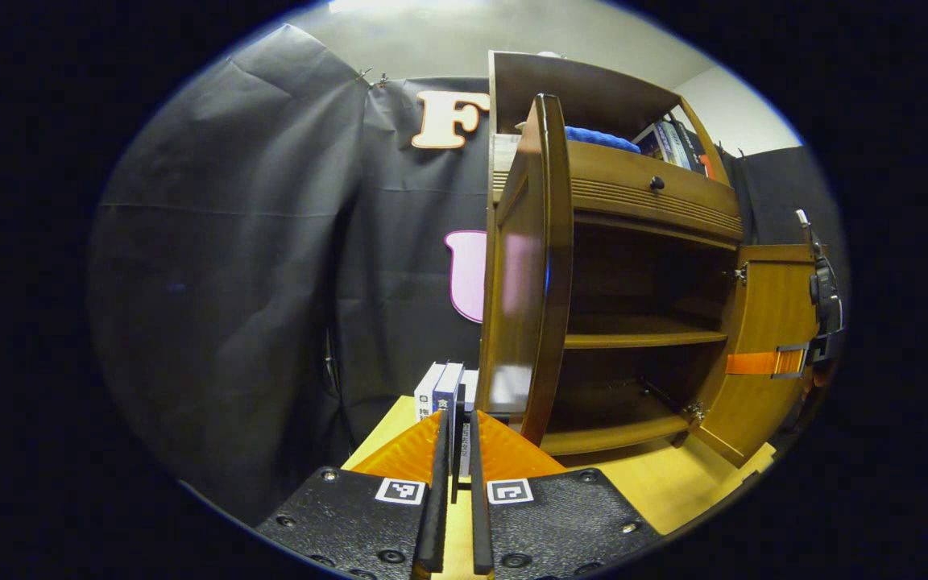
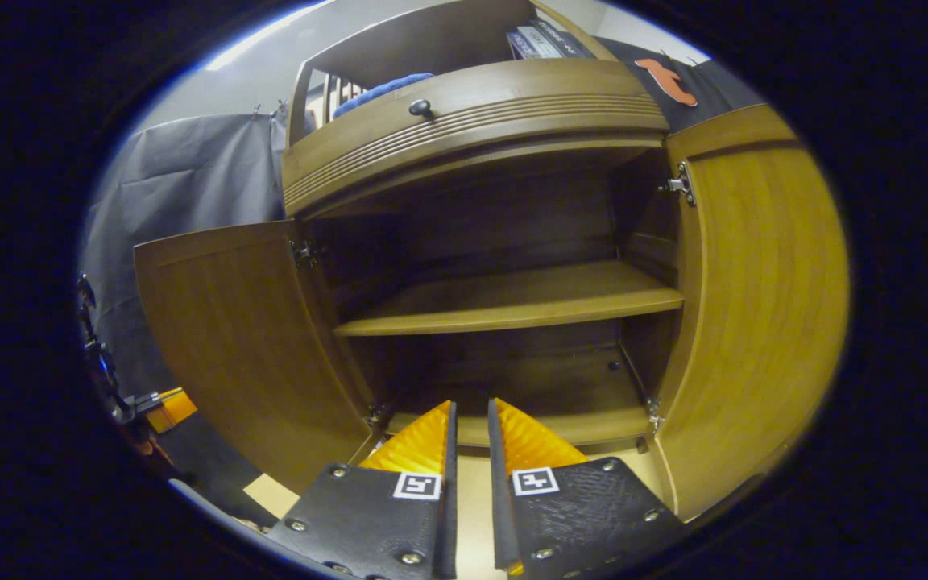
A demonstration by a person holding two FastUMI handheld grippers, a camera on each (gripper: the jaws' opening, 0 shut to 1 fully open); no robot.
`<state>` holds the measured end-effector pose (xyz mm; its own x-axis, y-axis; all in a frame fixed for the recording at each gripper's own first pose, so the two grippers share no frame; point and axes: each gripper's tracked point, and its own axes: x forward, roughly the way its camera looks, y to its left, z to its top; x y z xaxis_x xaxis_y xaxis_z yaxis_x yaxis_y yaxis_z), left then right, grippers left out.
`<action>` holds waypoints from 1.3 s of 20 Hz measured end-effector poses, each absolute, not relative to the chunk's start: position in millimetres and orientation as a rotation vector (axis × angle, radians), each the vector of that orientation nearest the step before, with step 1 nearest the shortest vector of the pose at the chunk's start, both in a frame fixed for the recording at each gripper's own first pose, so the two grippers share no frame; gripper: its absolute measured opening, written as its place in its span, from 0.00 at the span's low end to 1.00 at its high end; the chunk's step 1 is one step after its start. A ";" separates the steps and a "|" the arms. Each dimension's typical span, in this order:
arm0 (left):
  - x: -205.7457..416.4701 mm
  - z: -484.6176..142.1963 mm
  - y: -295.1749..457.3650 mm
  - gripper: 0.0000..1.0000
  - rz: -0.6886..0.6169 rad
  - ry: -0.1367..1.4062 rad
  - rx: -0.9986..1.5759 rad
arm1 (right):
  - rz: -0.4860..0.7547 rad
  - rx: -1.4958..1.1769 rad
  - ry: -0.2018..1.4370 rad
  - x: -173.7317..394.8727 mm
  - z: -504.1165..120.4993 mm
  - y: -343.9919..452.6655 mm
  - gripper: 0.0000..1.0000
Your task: Open the right door of the double-door shoe cabinet with the right hand, and open the left door with the left hand.
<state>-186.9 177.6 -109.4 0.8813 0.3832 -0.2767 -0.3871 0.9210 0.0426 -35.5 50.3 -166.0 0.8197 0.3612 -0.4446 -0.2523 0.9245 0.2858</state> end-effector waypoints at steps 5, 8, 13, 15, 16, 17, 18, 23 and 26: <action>-194.0 -105.8 188.0 0.06 0.437 0.277 -0.019 | 0.356 0.217 0.517 -30.7 -169.9 59.6 0.18; -198.0 -103.5 191.8 0.09 0.459 0.278 -0.010 | 0.379 0.215 0.515 -26.5 -169.4 68.0 0.18; -203.8 -99.2 195.3 0.14 0.507 0.270 -0.004 | 0.417 0.205 0.508 -24.2 -169.4 75.7 0.18; -206.6 -95.7 195.4 0.14 0.534 0.263 -0.004 | 0.425 0.202 0.504 -23.3 -169.3 74.5 0.18; -208.9 -92.9 194.6 0.14 0.545 0.256 -0.004 | 0.429 0.200 0.501 -22.8 -168.5 73.1 0.18; -210.5 -88.3 193.7 0.14 0.555 0.246 -0.003 | 0.436 0.198 0.499 -24.0 -169.3 74.2 0.18; -212.7 -83.7 192.2 0.10 0.564 0.236 -0.001 | 0.444 0.196 0.497 -24.5 -169.2 73.4 0.18; -214.3 -56.6 173.6 0.06 0.587 0.196 0.032 | 0.467 0.196 0.485 -25.3 -166.2 60.1 0.18; -202.3 -43.2 149.3 0.22 0.558 0.171 0.049 | 0.463 0.183 0.475 -26.3 -162.3 41.5 0.18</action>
<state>-202.3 149.3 -43.2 0.8344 0.5309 -0.1482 -0.5227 0.8475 0.0927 -26.3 41.5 -162.3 0.7886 0.4692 -0.3974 -0.3857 0.8808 0.2746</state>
